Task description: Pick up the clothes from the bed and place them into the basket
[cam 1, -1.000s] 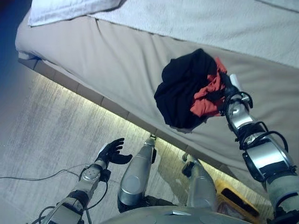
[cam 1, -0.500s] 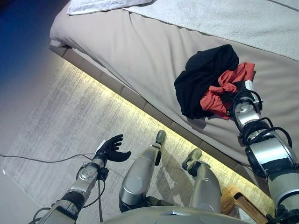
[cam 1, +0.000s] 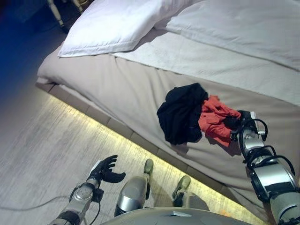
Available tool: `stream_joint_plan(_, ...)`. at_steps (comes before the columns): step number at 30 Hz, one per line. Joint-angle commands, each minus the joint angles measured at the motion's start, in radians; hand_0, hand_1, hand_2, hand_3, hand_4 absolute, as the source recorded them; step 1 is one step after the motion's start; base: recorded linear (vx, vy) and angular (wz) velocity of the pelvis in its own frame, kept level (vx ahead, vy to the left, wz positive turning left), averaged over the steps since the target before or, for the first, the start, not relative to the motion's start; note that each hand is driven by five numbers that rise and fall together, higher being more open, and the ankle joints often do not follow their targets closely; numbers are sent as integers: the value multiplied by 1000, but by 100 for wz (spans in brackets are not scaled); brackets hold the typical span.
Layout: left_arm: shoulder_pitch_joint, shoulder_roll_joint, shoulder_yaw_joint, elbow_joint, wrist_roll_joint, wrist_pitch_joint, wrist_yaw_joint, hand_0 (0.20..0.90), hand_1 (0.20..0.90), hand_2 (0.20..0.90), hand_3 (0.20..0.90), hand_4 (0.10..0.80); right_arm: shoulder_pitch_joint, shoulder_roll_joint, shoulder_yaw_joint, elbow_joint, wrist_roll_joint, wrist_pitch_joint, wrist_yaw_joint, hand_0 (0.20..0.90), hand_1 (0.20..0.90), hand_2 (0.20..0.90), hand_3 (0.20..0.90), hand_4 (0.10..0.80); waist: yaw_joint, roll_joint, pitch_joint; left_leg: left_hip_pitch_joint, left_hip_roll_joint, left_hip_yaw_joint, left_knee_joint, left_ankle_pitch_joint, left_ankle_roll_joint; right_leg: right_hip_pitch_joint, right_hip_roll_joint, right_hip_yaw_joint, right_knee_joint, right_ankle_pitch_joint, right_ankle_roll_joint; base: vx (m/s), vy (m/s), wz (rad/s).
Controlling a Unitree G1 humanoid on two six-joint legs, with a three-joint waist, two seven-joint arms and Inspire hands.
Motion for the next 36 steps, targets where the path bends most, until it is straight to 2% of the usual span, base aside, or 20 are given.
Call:
stream_joint_plan(1, 4, -9, 40, 38, 54, -51, 20, 900, 900, 900, 900, 800, 24, -50, -48, -187, 84, -113, -69, 300, 300, 300, 200, 100, -36, -17, -85, 23, 16, 38, -47, -30, -25, 40, 12, 44, 3, 1, 32, 42, -5, -13)
stream_joint_plan(8, 37, -41, 79, 48, 109, -37, 14, 900, 900, 900, 900, 800, 269, 39, -219, -524, 210, -187, -57, 300, 300, 300, 200, 100, -121, -32, -140, 96, 24, 80, -73, -60, -21, 73, 23, 96, -32, 13, 41, -3, -35, -18)
stream_joint_plan(10, 37, -56, 87, 40, 131, -19, 15, 900, 900, 900, 900, 800, 352, 100, -266, -657, 228, -197, -48, 300, 300, 300, 200, 100, -161, -35, -154, 122, 27, 96, -75, -71, -18, 85, 30, 120, -41, 13, 40, -30, -57, -27)
stream_joint_plan(14, 29, -68, 88, 28, 141, -11, 17, 900, 900, 900, 900, 800, 406, 148, -301, -769, 270, -250, -58, 300, 300, 300, 200, 100, -197, -40, -163, 145, 37, 115, -64, -85, -20, 95, 37, 145, -47, 11, 35, -47, -35, -33)
stream_joint_plan(17, 16, -95, 88, 6, 144, -4, 27, 900, 900, 900, 900, 800, 447, 177, -338, -887, 286, -321, -85, 300, 300, 300, 200, 100, -230, -62, -155, 116, 65, 137, 80, -114, -40, 95, 34, 171, -34, 12, 15, -94, -15, -34)
stream_joint_plan(18, 13, -103, 87, 1, 141, -6, 30, 900, 900, 900, 900, 800, 453, 181, -339, -906, 268, -347, -102, 300, 300, 300, 200, 100, -228, -73, -147, 80, 67, 104, 155, -126, -42, 89, 32, 186, -25, 16, 10, -47, -4, -35)
stream_joint_plan(19, 17, -108, 89, 2, 130, -7, 36, 900, 900, 900, 900, 800, 450, 179, -331, -909, 267, -354, -100, 300, 300, 300, 200, 100, -219, -75, -140, 67, 49, 41, 192, -146, -33, 89, 34, 209, -20, 15, 7, -17, 26, -62)
stream_joint_plan(20, 25, -117, 92, 1, 103, -11, 52, 900, 900, 900, 900, 800, 439, 177, -313, -914, 280, -366, -93, 300, 300, 300, 200, 100, -199, -76, -134, 43, -9, -91, 215, -155, -5, 81, 42, 265, -16, 19, 3, -53, 70, -85)
stream_joint_plan(21, 37, -123, 91, 1, 81, -27, 63, 900, 900, 900, 900, 800, 423, 179, -298, -923, 280, -372, -96, 300, 300, 300, 200, 100, -180, -74, -132, 31, -67, -190, 192, -151, 21, 64, 51, 322, -6, 29, 2, -63, 99, -124)
stream_joint_plan(22, 51, -127, 92, 0, 80, -45, 61, 900, 900, 900, 900, 800, 412, 183, -284, -926, 271, -381, -110, 300, 300, 300, 200, 100, -167, -66, -137, 37, -97, -242, 171, -167, 39, 57, 61, 361, 2, 22, 4, -94, 127, -147)
stream_joint_plan(23, 62, -128, 97, -1, 85, -62, 48, 900, 900, 900, 900, 800, 403, 190, -270, -926, 258, -397, -139, 300, 300, 300, 200, 100, -162, -55, -142, 47, -108, -241, 150, -171, 55, 44, 65, 392, 14, 17, 9, -98, 165, -221)
stream_joint_plan(24, 62, -121, 97, 5, 94, -71, 27, 900, 900, 900, 900, 800, 398, 202, -262, -930, 236, -423, -194, 300, 300, 300, 200, 100, -168, -48, -151, 61, -99, -211, 122, -162, 59, 26, 55, 407, 18, 25, 21, -69, 165, -199)
stream_joint_plan(25, 61, -118, 95, 8, 100, -70, 22, 900, 900, 900, 900, 800, 399, 207, -261, -928, 233, -429, -205, 300, 300, 300, 200, 100, -171, -43, -156, 74, -92, -207, 108, -172, 60, 28, 52, 406, 17, 18, 27, -87, 204, -193)
stream_joint_plan(26, 53, -108, 84, 18, 125, -70, 15, 900, 900, 900, 900, 800, 402, 221, -265, -925, 234, -441, -237, 300, 300, 300, 200, 100, -184, -35, -164, 85, -83, -189, 65, -148, 59, 5, 34, 404, 25, 38, 47, -26, 138, -120)
stream_joint_plan(28, 46, -101, 79, 22, 122, -63, 18, 900, 900, 900, 900, 800, 408, 228, -265, -924, 233, -453, -245, 300, 300, 300, 200, 100, -193, -32, -165, 93, -80, -184, 50, -145, 60, -6, 29, 410, 29, 43, 56, -43, 100, -82)
stream_joint_plan(30, 23, -85, 79, 37, 98, -37, 28, 900, 900, 900, 900, 800, 425, 251, -264, -918, 252, -461, -269, 300, 300, 300, 200, 100, -211, -25, -168, 112, -77, -181, -7, -130, 63, -40, 7, 414, 44, 63, 83, -64, 138, -46)
stream_joint_plan(31, 7, -75, 83, 56, 101, -18, 26, 900, 900, 900, 900, 800, 439, 267, -270, -915, 279, -455, -279, 300, 300, 300, 200, 100, -227, -23, -165, 127, -80, -162, -49, -116, 65, -69, -10, 405, 59, 95, 104, -110, 166, -57)
stream_joint_plan(33, 0, -68, 80, 80, 121, -14, 28, 900, 900, 900, 900, 800, 457, 280, -274, -909, 286, -453, -284, 300, 300, 300, 200, 100, -240, -24, -160, 141, -87, -155, -61, -126, 70, -105, -29, 386, 79, 124, 117, -75, 128, -70)
stream_joint_plan(34, 5, -64, 86, 90, 120, -12, 37, 900, 900, 900, 900, 800, 457, 280, -276, -891, 318, -450, -269, 300, 300, 300, 200, 100, -231, -26, -151, 151, -88, -128, -63, -130, 65, -112, -51, 313, 90, 135, 119, -79, 103, -45)
stream_joint_plan(36, 31, -65, 125, 96, 74, 2, 64, 900, 900, 900, 900, 800, 432, 279, -273, -860, 368, -412, -202, 300, 300, 300, 200, 100, -197, -23, -134, 178, -79, -28, -75, -137, 57, -116, -95, 148, 132, 172, 128, -148, 97, -46)
